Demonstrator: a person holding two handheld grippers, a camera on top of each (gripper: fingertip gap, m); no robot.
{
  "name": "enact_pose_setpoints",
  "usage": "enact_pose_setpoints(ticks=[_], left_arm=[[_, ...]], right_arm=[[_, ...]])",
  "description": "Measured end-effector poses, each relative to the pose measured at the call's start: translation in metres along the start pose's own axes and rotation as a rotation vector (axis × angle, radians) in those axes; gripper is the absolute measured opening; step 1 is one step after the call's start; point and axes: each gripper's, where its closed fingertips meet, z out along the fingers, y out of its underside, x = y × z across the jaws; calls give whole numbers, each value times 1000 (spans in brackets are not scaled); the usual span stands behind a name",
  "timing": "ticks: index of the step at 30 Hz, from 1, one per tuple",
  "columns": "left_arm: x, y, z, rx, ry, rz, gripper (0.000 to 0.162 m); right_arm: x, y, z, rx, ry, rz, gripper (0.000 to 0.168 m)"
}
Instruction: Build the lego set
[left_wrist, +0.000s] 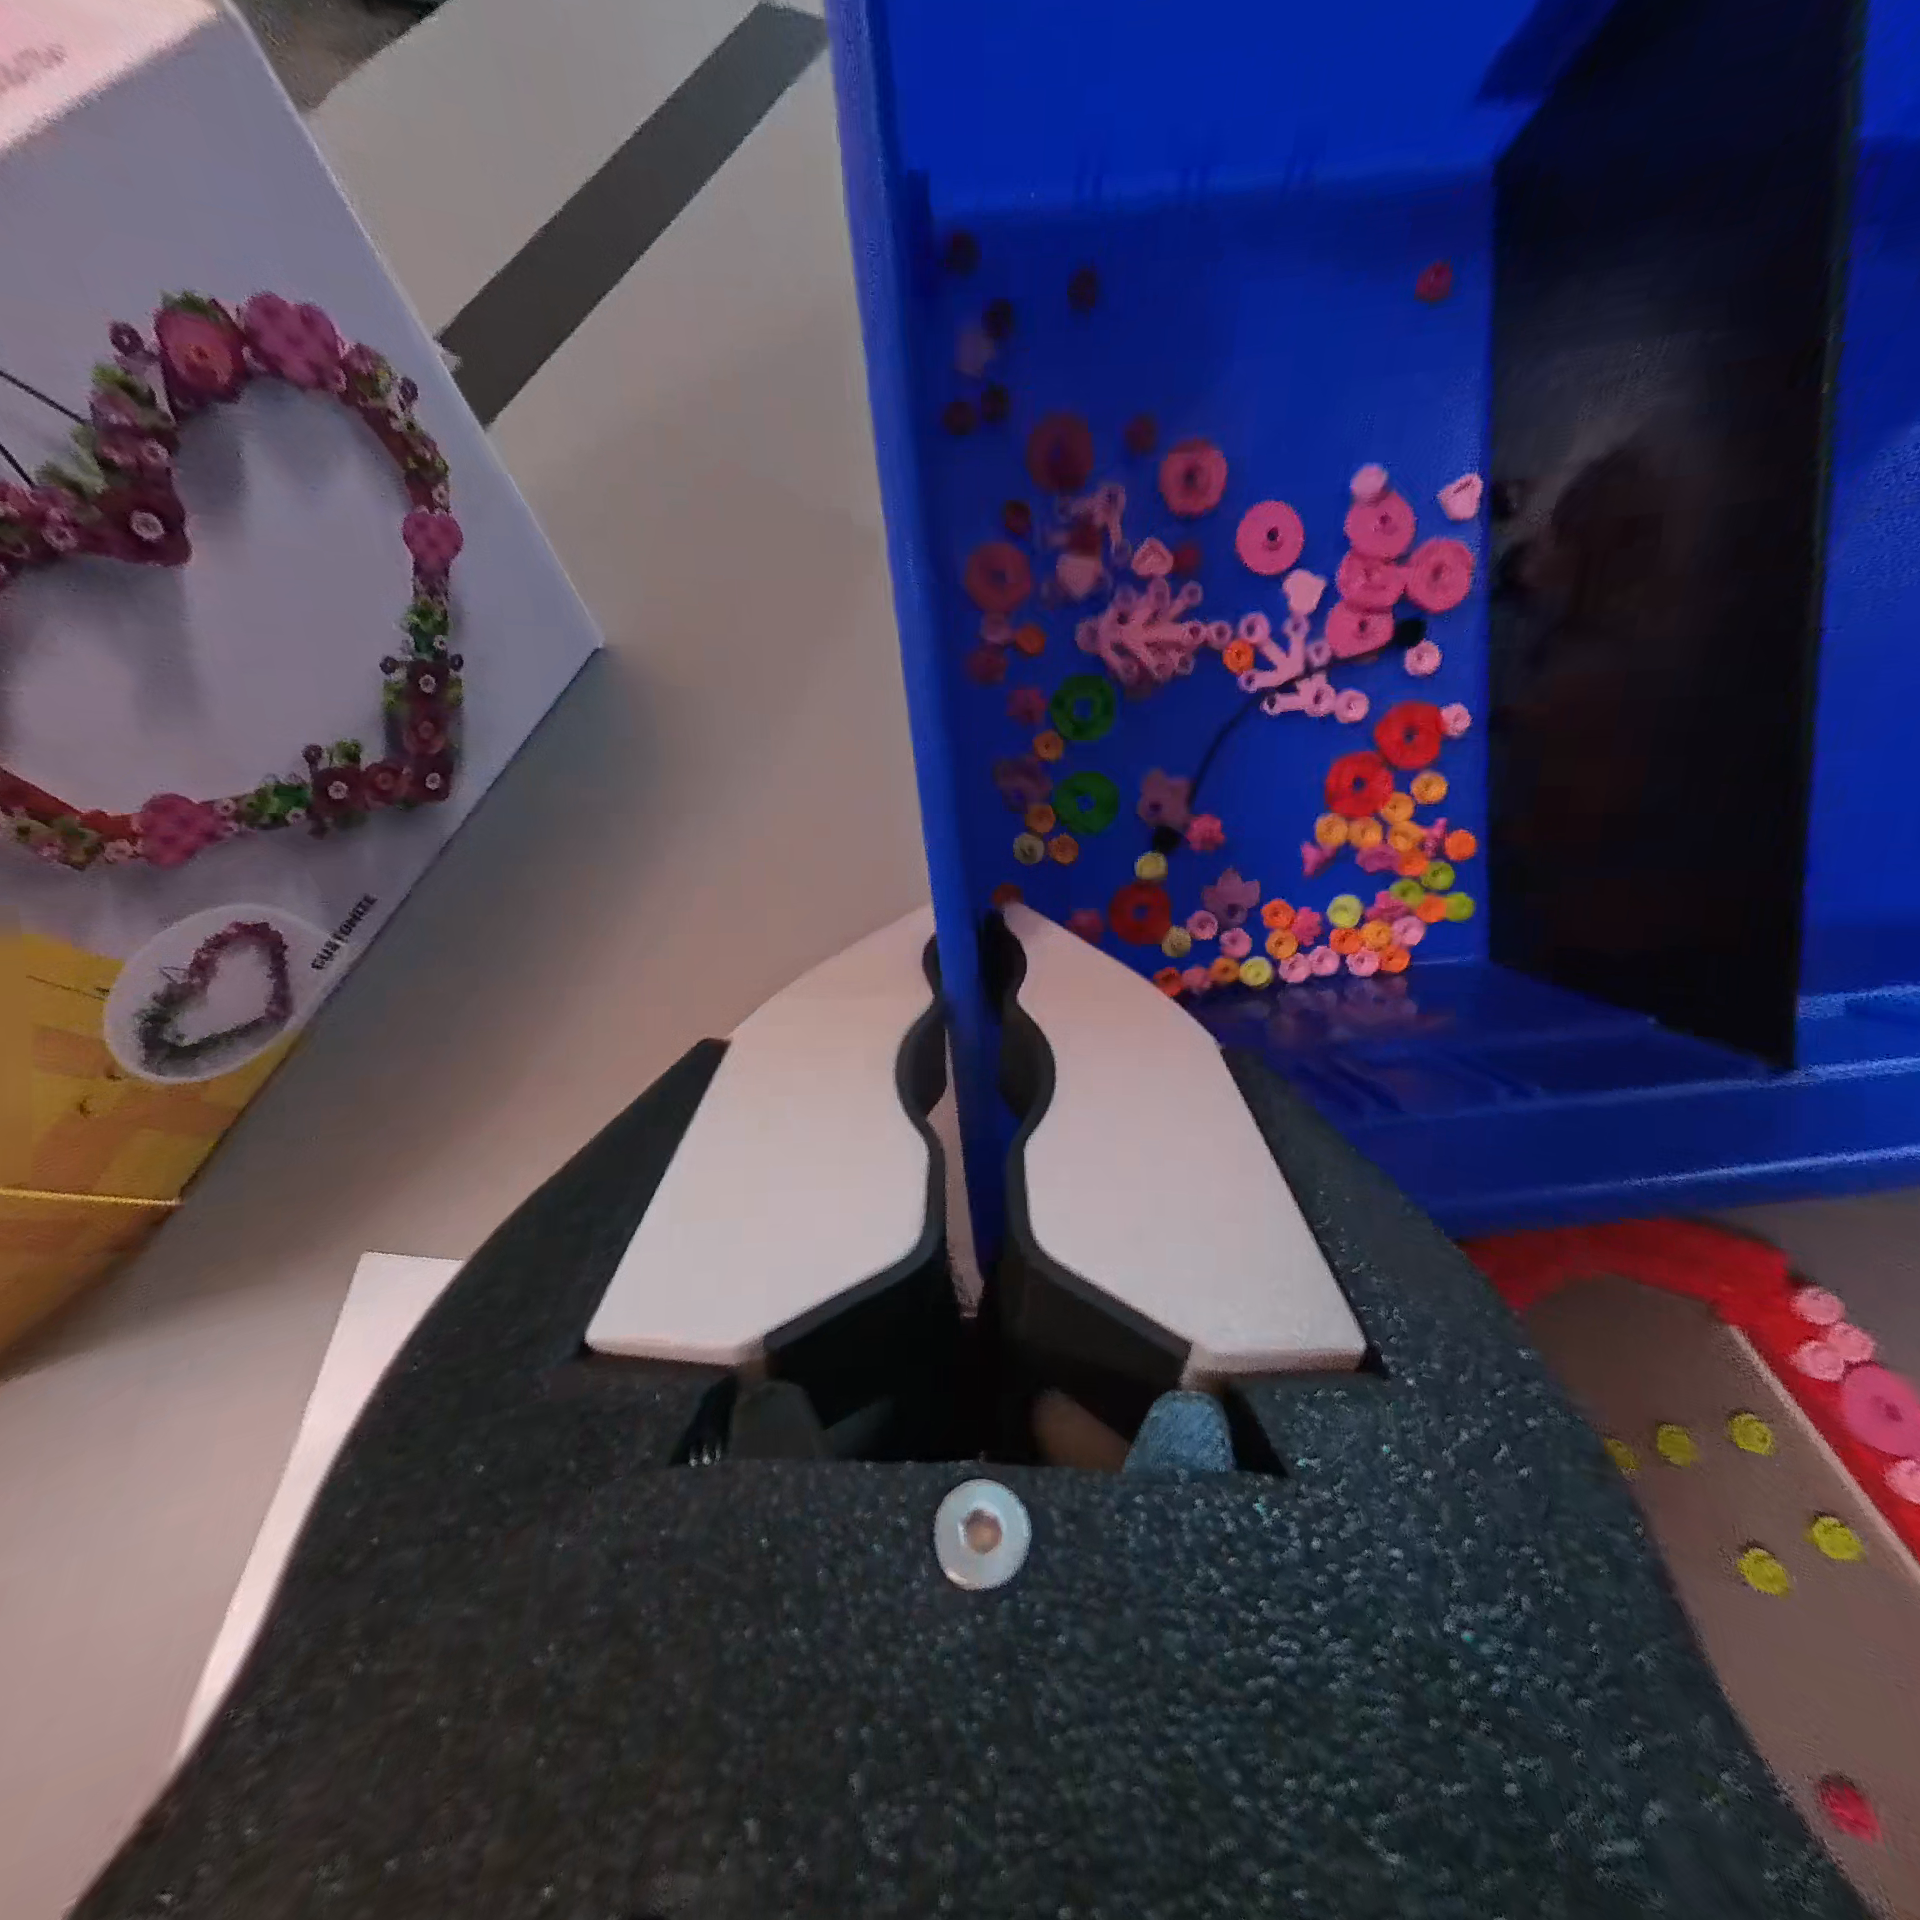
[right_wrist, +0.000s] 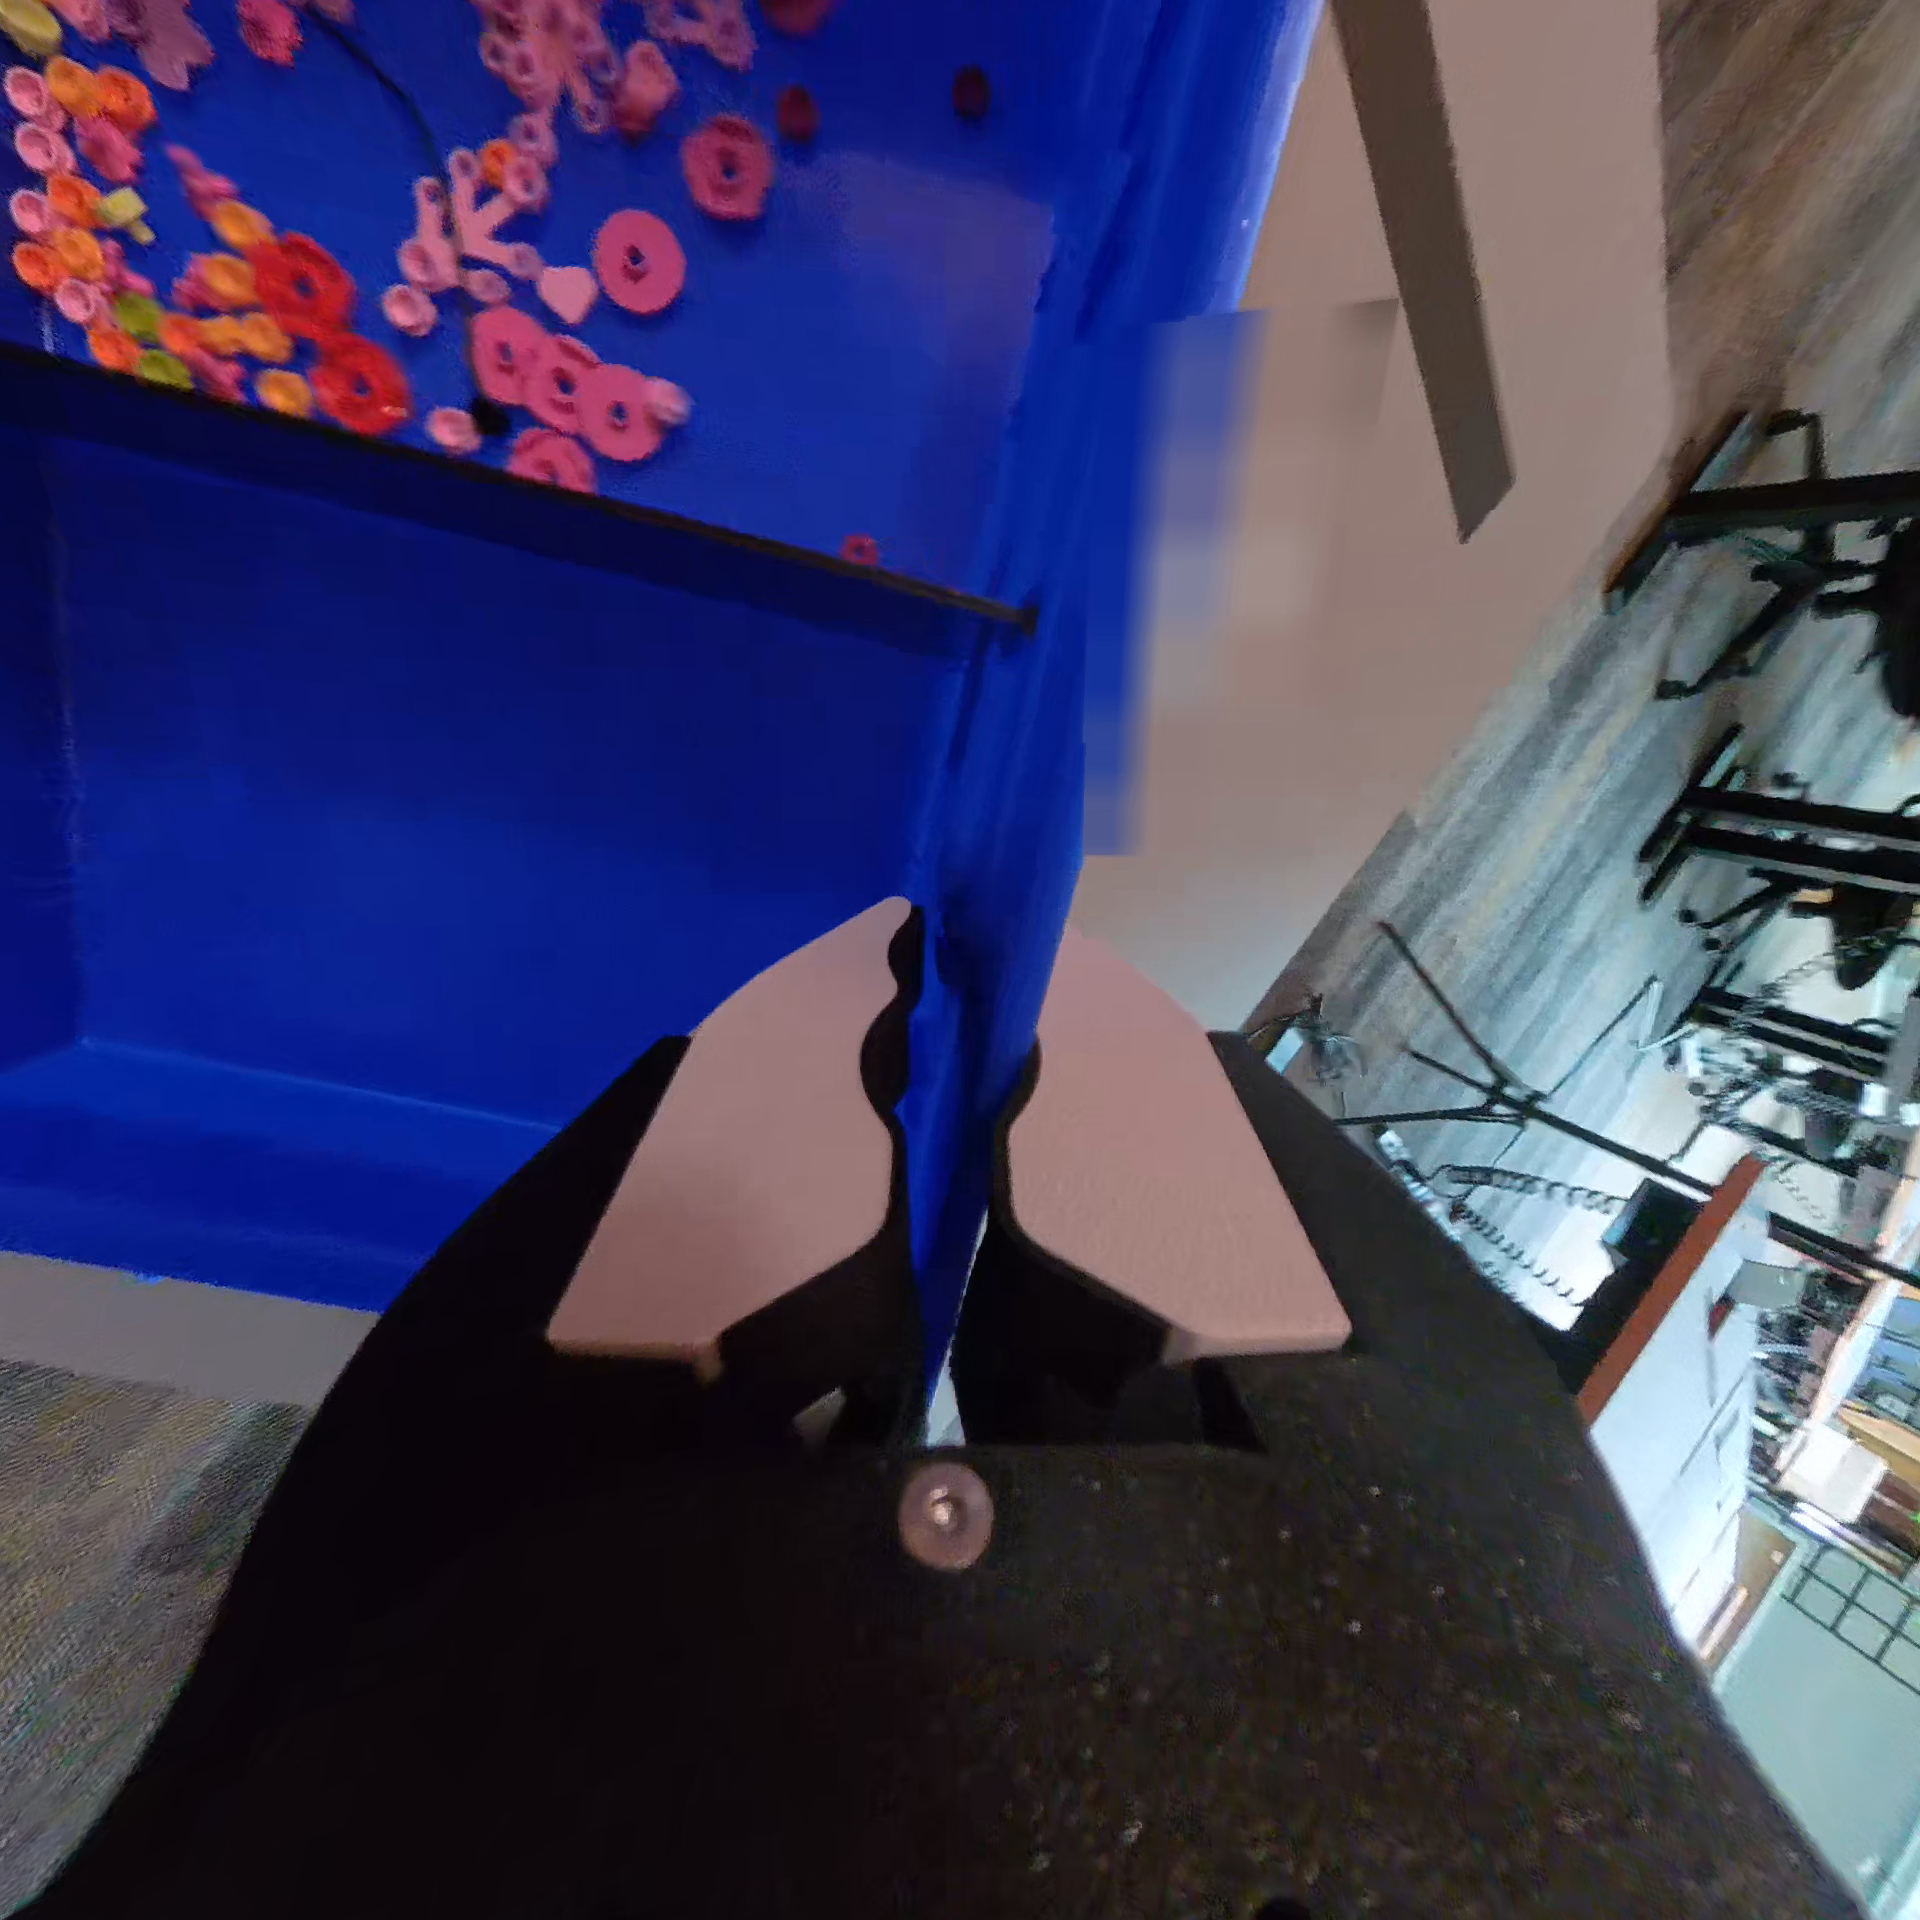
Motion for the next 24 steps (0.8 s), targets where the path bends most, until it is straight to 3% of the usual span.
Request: enact_pose_setpoints(ticks=[1, 10, 15, 19, 22, 24], left_arm=[[-1, 1, 1, 2, -19, 19, 4], [-4, -12, 11, -72, 7, -13, 10], [1, -10, 1, -64, 64, -36, 21], [-10, -25, -38, 102, -2, 13, 20], [-15, -37, -67, 180, -38, -7, 22], [-9, -40, -87, 241, -55, -2, 22]], right_arm=[[3, -1, -1, 16, 18, -11, 9], [-4, 6, 72, 91, -364, 84, 10], [-7, 3, 89, 207, -465, 125, 18], [2, -3, 86, 251, -426, 124, 24], [3, -42, 62, 334, -331, 42, 39], [-1, -61, 57, 277, -236, -76, 35]])
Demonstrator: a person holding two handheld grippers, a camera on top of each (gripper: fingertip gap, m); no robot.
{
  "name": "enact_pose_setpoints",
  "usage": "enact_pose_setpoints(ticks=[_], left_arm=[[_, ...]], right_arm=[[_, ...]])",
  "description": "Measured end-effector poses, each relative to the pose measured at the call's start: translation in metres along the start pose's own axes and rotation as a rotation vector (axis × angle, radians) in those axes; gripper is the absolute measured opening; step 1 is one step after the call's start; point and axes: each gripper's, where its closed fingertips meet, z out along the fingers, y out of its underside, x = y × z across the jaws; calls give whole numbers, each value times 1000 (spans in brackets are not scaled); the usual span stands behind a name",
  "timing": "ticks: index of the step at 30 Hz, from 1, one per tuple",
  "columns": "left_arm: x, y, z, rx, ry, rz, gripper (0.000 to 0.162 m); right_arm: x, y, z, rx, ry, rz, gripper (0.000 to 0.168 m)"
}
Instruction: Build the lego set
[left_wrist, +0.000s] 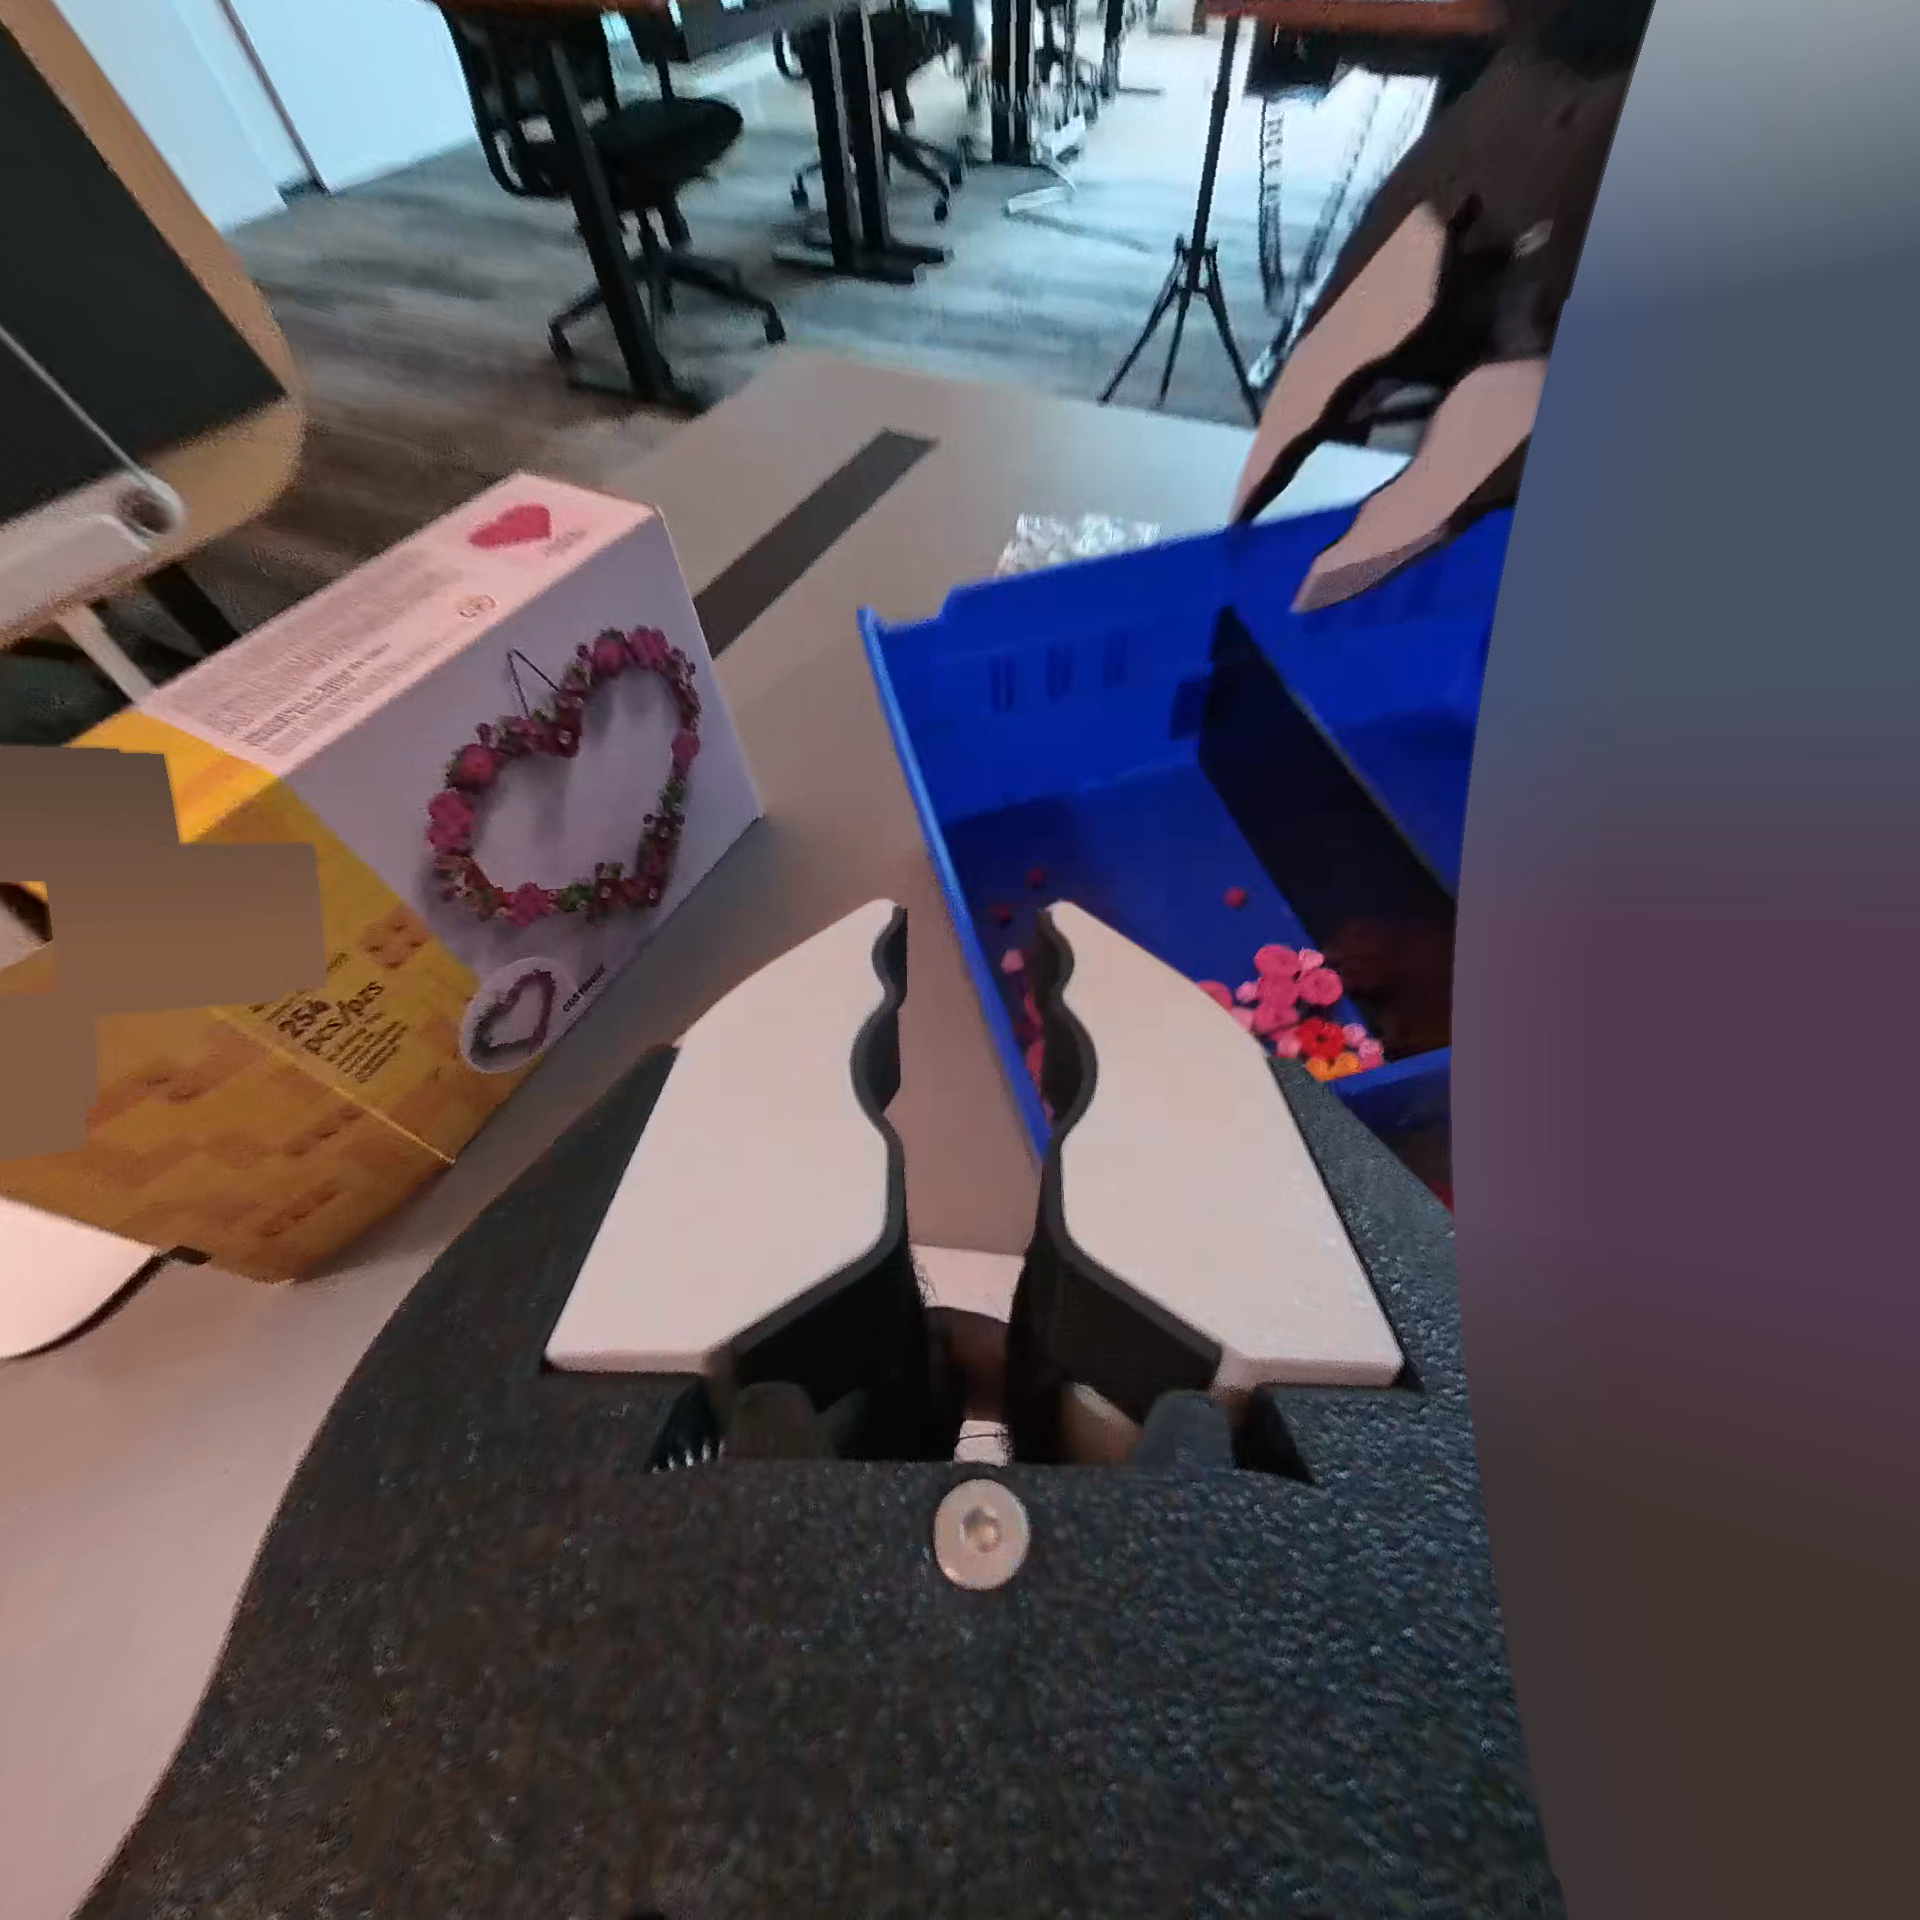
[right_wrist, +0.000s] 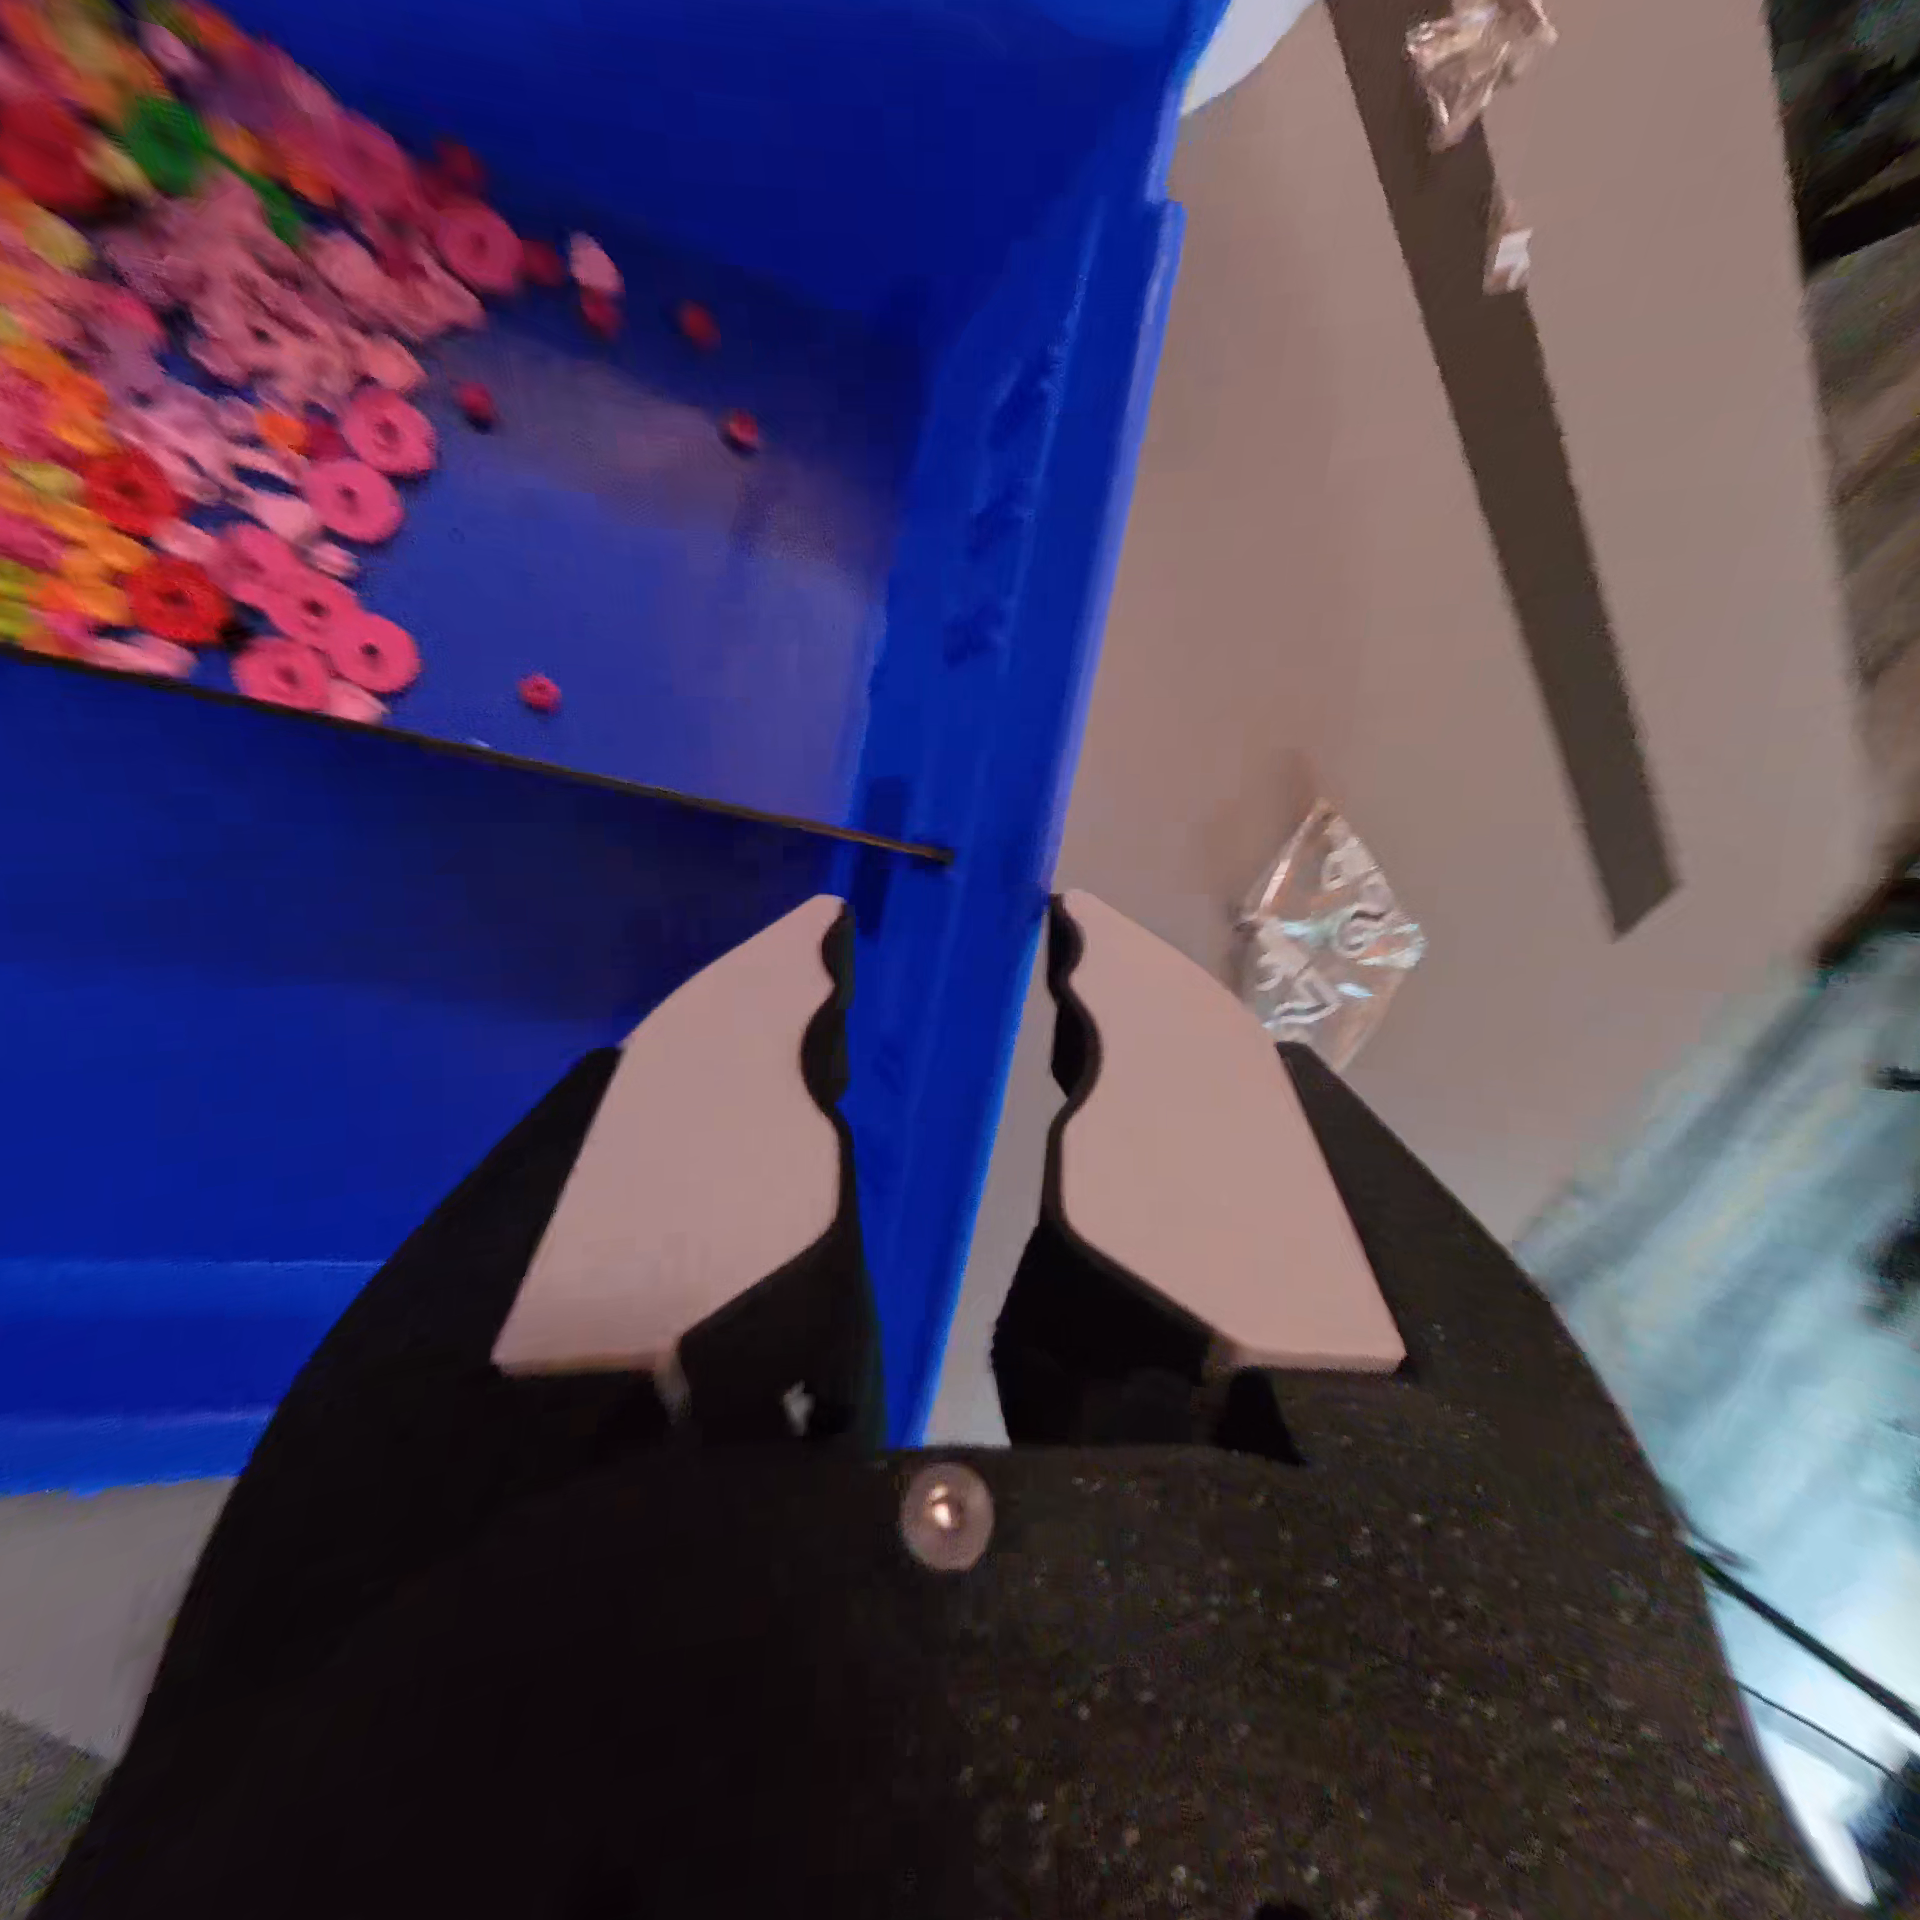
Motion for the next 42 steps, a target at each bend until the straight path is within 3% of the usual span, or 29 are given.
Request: enact_pose_setpoints(ticks=[1, 3, 7, 11, 14, 17, 25, 42], left_arm=[[4, -1, -9, 30, -9, 7, 22], [15, 2, -25, 84, -23, 30, 22], [24, 23, -41, 80, -81, 65, 21], [20, 28, -66, 108, -135, 27, 21], [19, 32, -86, 146, -164, -24, 21], [23, 38, -102, 175, -197, -28, 20], [22, 66, -137, 157, -278, -23, 19], [-3, 85, -152, 163, -324, -65, 20]], right_arm=[[2, -7, 2, -42, 50, -54, 26], [12, -19, 7, -97, 144, -139, 23], [21, -20, 15, -129, 76, -64, 28], [24, -58, -19, 122, 90, -20, 18], [-51, -109, -35, 342, -207, -186, 8], [-99, -112, -3, 196, -379, -331, 9], [-119, -95, 70, -101, -485, -397, 9], [-124, -88, 89, -182, -593, -297, 4]])
